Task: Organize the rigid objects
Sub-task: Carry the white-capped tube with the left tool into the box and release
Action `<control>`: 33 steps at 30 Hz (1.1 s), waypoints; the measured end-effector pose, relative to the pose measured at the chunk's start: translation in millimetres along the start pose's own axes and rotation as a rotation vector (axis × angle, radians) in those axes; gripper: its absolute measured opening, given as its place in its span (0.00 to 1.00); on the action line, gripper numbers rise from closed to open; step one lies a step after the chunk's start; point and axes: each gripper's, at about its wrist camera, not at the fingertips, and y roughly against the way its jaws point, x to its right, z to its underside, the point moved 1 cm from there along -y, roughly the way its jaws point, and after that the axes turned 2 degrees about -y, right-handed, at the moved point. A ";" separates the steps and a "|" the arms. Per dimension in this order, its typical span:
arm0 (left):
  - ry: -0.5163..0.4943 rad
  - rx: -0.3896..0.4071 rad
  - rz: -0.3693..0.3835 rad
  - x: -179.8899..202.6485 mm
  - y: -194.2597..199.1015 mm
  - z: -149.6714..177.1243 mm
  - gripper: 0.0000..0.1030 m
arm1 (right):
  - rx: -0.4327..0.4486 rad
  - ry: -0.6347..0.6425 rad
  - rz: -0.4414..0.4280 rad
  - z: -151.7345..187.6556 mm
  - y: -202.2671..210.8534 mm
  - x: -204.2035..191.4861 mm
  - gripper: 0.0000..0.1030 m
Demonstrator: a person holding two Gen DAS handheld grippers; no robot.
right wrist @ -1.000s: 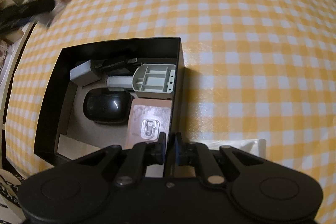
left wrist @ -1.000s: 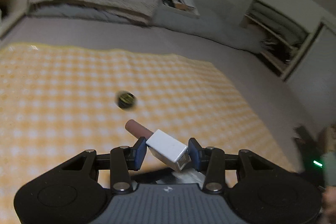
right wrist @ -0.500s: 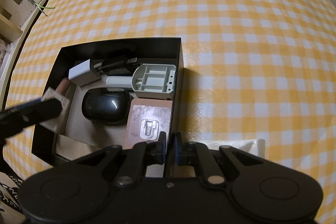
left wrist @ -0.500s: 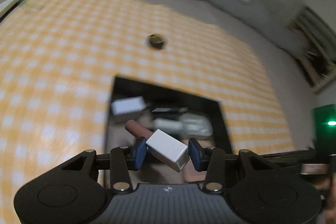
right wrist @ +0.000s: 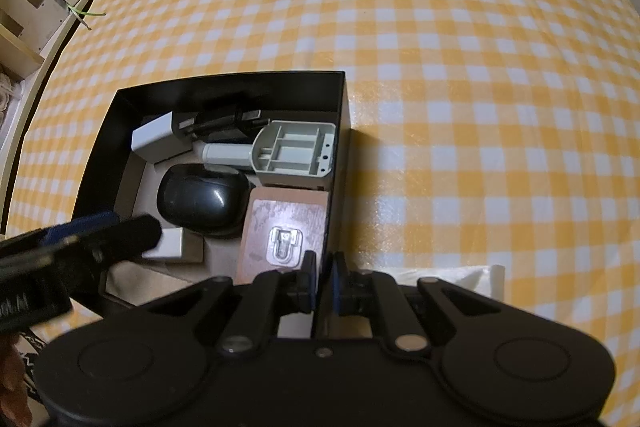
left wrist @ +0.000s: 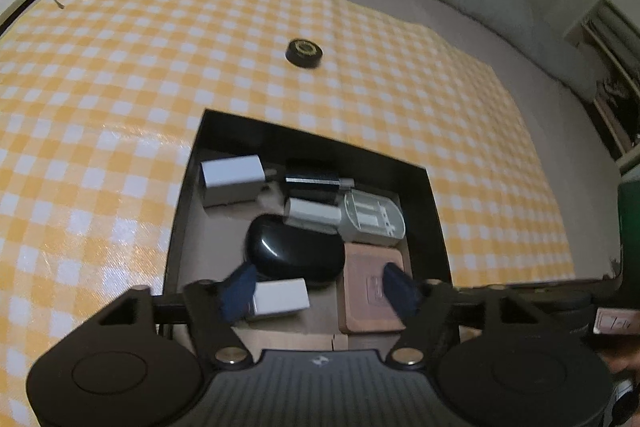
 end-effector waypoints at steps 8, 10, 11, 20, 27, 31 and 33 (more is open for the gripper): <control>-0.061 -0.067 -0.025 7.5 -6.1 8.1 0.97 | 0.000 -0.001 0.001 0.2 -0.1 0.2 0.08; -0.061 -0.086 -0.025 6.5 -8.3 9.6 0.98 | 0.000 0.000 0.001 0.3 -0.2 0.2 0.08; -0.063 -0.092 -0.024 5.6 -9.1 9.6 0.98 | 0.000 0.000 0.001 0.3 -0.2 0.2 0.08; -0.192 -0.102 -0.046 7.7 -26.5 9.7 0.98 | -0.001 -0.001 -0.002 0.4 0.0 0.8 0.09; -0.331 -0.150 0.007 22.7 -36.6 16.4 1.00 | -0.001 -0.004 -0.007 0.7 1.0 1.3 0.09; -0.311 -0.146 0.037 20.3 -33.7 14.4 1.00 | -0.002 -0.006 -0.006 0.9 0.2 1.4 0.09; -0.287 -0.147 0.070 17.1 -31.5 10.9 1.00 | -0.002 -0.005 -0.005 0.9 0.3 1.4 0.09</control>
